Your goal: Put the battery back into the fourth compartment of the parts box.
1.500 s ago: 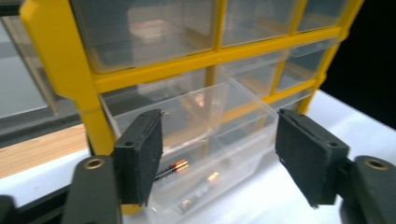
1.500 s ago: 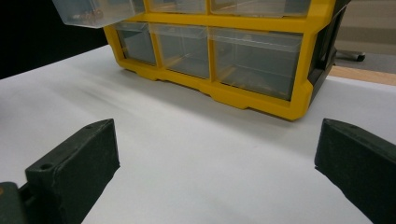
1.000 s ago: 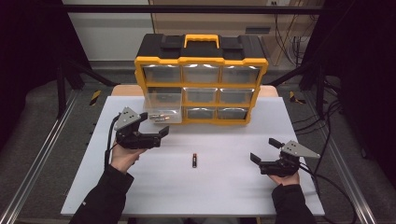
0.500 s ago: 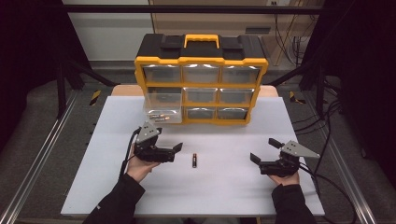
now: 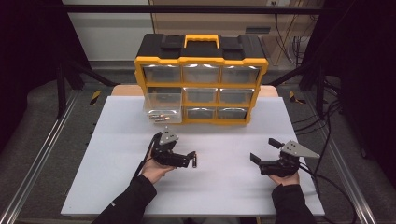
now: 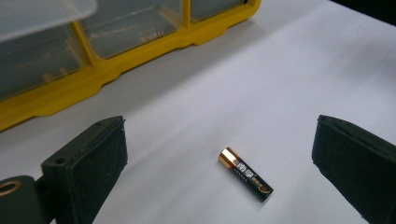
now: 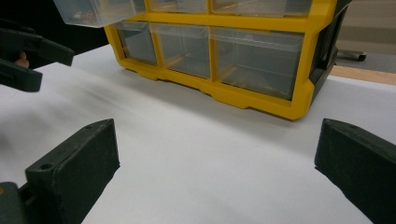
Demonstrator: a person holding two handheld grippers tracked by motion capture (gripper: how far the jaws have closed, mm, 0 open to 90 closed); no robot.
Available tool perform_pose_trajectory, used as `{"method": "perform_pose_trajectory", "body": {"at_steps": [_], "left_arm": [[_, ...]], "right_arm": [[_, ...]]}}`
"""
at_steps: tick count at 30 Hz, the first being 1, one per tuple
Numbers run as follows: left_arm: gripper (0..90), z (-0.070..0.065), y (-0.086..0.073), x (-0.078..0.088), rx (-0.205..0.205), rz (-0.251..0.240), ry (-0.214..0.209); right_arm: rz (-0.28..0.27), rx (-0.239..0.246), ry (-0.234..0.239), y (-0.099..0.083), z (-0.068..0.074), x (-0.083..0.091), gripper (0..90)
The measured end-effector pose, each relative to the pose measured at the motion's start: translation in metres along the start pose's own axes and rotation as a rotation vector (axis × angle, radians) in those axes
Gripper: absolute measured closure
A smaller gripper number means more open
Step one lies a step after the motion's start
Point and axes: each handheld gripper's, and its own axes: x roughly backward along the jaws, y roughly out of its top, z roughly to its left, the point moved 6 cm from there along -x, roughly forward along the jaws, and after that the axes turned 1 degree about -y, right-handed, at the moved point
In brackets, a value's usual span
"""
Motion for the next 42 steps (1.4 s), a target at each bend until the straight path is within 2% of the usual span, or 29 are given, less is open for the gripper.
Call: {"method": "perform_pose_trajectory", "body": {"at_steps": [7, 10, 15, 21, 22, 25, 28, 33, 37, 42], "left_arm": [[3.0, -0.008, -0.008, -0.017, 0.013, 0.048, -0.022], [4.1, -0.009, -0.014, -0.022, 0.014, 0.069, -0.007], [8.3, -0.012, -0.021, -0.030, 0.027, 0.106, -0.003], [19.3, -0.017, -0.030, -0.038, 0.030, 0.140, 0.006], [24.2, -0.019, -0.031, -0.039, 0.033, 0.144, 0.005], [28.4, -0.020, -0.033, -0.041, 0.035, 0.154, 0.012], [37.5, -0.021, -0.034, -0.042, 0.038, 0.162, 0.026], [50.0, -0.022, -0.035, -0.042, 0.041, 0.176, 0.024], [56.8, -0.023, -0.036, -0.043, 0.050, 0.180, 0.024], [63.2, -0.024, -0.035, -0.043, 0.041, 0.194, 0.031]], "right_arm": [[-0.001, -0.001, 0.000, 0.000, 0.000, 0.000, 0.3], [0.000, 0.000, 0.000, 0.000, 0.000, 0.000, 0.3], [0.002, 0.002, -0.001, 0.000, 0.000, 0.000, 0.2], [0.004, 0.004, -0.001, 0.000, 0.000, 0.000, 0.2], [0.003, 0.004, -0.001, 0.000, 0.000, 0.000, 0.3], [0.003, 0.004, 0.000, 0.000, 0.000, 0.000, 0.3], [0.001, 0.001, -0.001, 0.000, 0.000, 0.000, 0.2], [0.001, 0.001, 0.000, 0.000, 0.000, 0.000, 0.2], [0.000, 0.000, 0.001, 0.000, 0.000, 0.000, 0.3], [0.001, -0.002, 0.001, 0.000, 0.000, 0.000, 0.3]]}}
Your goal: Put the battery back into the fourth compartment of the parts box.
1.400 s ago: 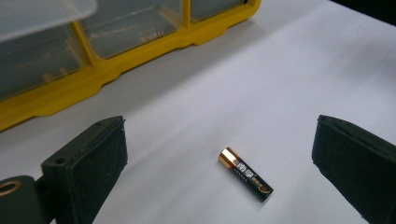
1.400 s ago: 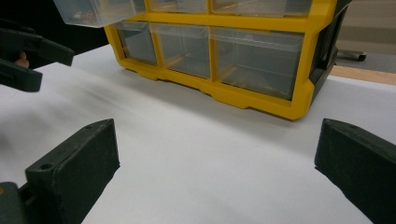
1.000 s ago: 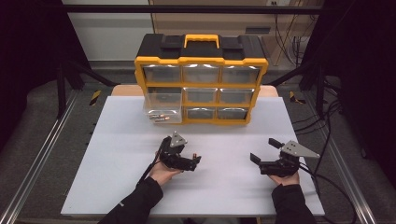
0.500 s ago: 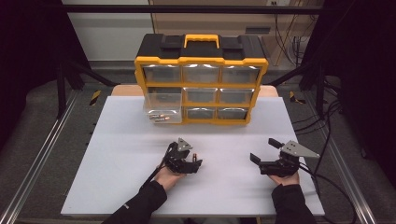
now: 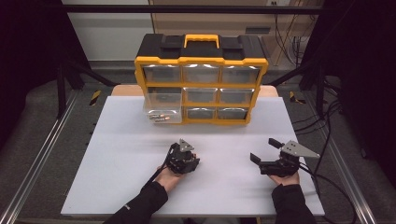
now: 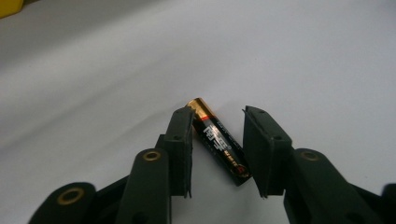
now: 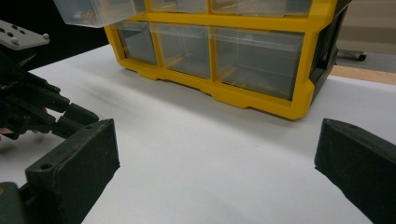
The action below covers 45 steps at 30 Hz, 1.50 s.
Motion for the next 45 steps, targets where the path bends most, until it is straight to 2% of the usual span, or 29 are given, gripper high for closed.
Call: {"method": "perform_pose_trajectory", "body": {"at_steps": [11, 20, 34, 45], "left_arm": [[75.6, -0.001, 0.000, 0.000, -0.002, 0.024, 0.010], [76.0, 0.000, 0.000, 0.002, -0.023, 0.019, 0.001], [76.0, 0.001, 0.019, 0.040, -0.016, -0.072, -0.044], [76.0, 0.011, 0.033, 0.075, -0.012, -0.142, -0.057]], "right_arm": [[-0.007, 0.007, -0.002, 0.001, -0.001, 0.000, 0.2], [-0.007, 0.000, 0.000, 0.001, 0.000, 0.001, 0.3], [-0.007, 0.000, 0.001, 0.001, 0.000, 0.001, 0.3], [-0.010, 0.006, 0.001, 0.001, -0.001, 0.001, 0.3]]}}
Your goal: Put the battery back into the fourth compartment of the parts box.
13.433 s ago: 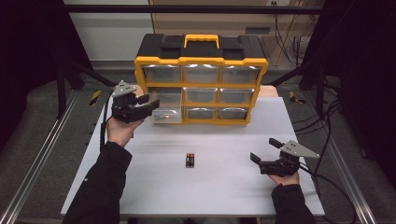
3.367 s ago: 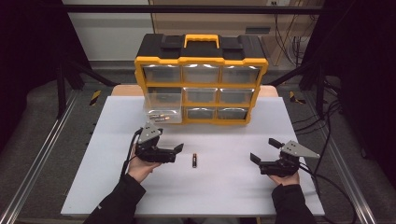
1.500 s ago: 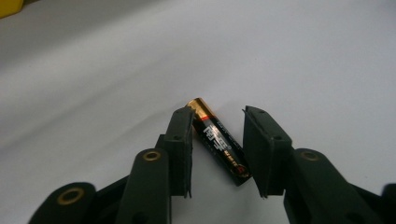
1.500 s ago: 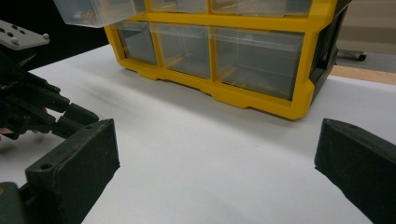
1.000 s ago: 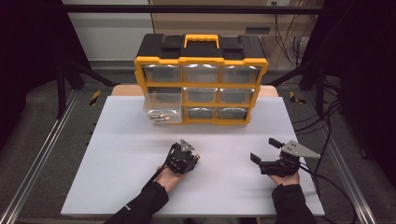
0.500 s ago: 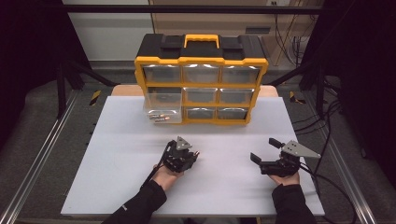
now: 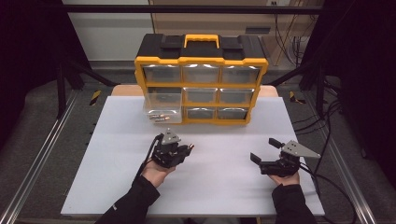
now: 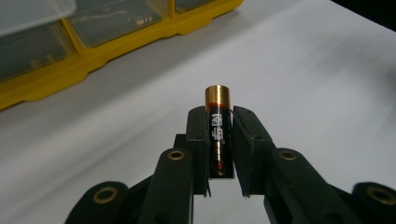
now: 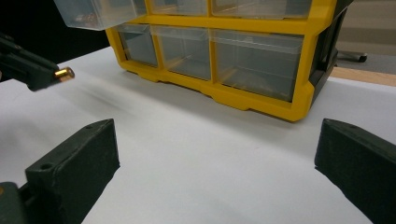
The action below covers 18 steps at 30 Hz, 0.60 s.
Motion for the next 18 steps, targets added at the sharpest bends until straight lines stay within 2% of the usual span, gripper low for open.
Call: {"method": "perform_pose_trajectory", "body": {"at_steps": [18], "left_arm": [[76.0, 0.015, 0.026, 0.047, 0.003, -0.094, 0.022]], "right_arm": [[0.006, -0.005, -0.001, 0.000, 0.001, 0.000, 0.3]]}}
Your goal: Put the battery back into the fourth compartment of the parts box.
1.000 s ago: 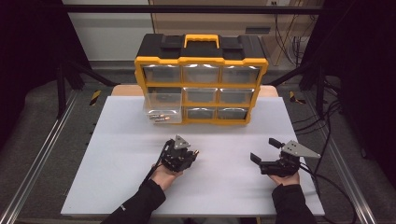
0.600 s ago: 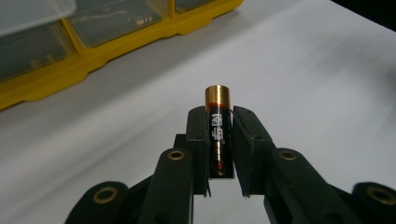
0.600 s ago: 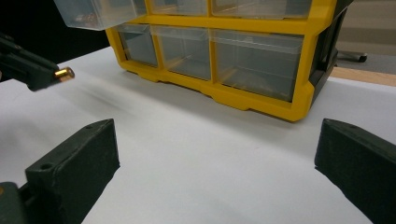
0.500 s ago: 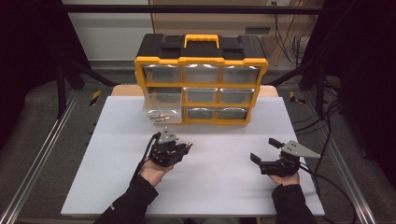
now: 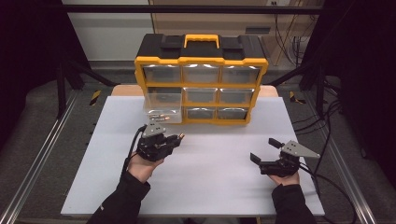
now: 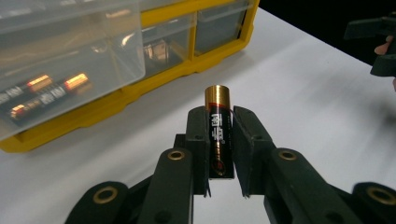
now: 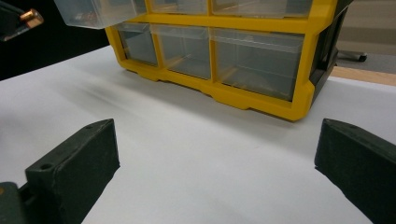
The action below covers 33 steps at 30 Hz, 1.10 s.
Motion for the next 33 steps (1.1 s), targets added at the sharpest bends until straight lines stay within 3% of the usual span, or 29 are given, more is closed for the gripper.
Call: {"method": "perform_pose_trajectory", "body": {"at_steps": [18, 33], "left_arm": [[76.0, 0.020, 0.039, 0.029, -0.018, -0.069, 0.043], [76.0, 0.039, 0.067, 0.030, -0.025, -0.076, 0.082]], "right_arm": [[-0.003, 0.006, -0.002, 0.000, -0.001, 0.000, 0.2], [-0.003, 0.007, -0.003, 0.000, -0.001, 0.000, 0.3]]}}
